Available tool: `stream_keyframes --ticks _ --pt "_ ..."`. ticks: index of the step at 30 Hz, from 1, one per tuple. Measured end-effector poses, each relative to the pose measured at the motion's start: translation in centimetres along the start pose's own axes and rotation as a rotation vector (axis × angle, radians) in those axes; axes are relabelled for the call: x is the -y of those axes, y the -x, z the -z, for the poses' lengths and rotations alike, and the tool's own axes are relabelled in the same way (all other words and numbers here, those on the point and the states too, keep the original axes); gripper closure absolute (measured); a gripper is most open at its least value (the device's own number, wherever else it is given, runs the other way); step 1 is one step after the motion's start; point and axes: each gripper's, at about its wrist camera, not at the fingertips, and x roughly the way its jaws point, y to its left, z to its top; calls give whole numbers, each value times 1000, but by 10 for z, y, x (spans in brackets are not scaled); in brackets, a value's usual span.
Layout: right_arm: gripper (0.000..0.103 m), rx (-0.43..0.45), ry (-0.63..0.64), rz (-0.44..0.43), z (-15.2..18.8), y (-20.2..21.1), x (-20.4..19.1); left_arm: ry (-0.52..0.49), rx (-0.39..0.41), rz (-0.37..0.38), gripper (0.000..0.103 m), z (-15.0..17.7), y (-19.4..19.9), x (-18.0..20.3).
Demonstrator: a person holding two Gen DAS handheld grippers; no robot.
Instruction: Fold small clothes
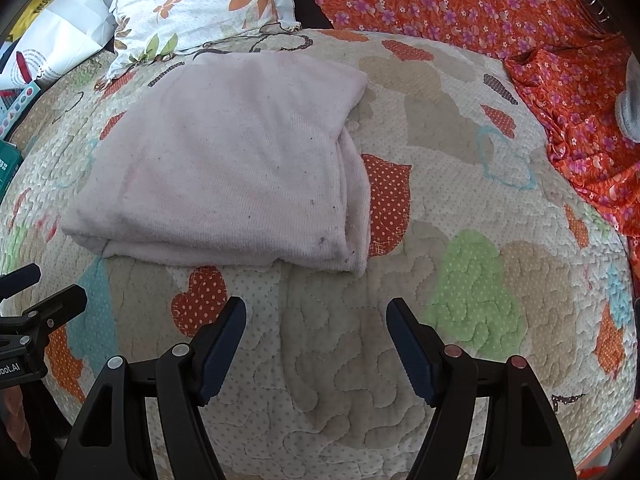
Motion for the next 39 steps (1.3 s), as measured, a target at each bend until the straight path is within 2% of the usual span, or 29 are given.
stream_keyframes --ticks 39 --pt "25 -1 29 7 1 -2 -4 13 -21 18 0 0 -5 -3"
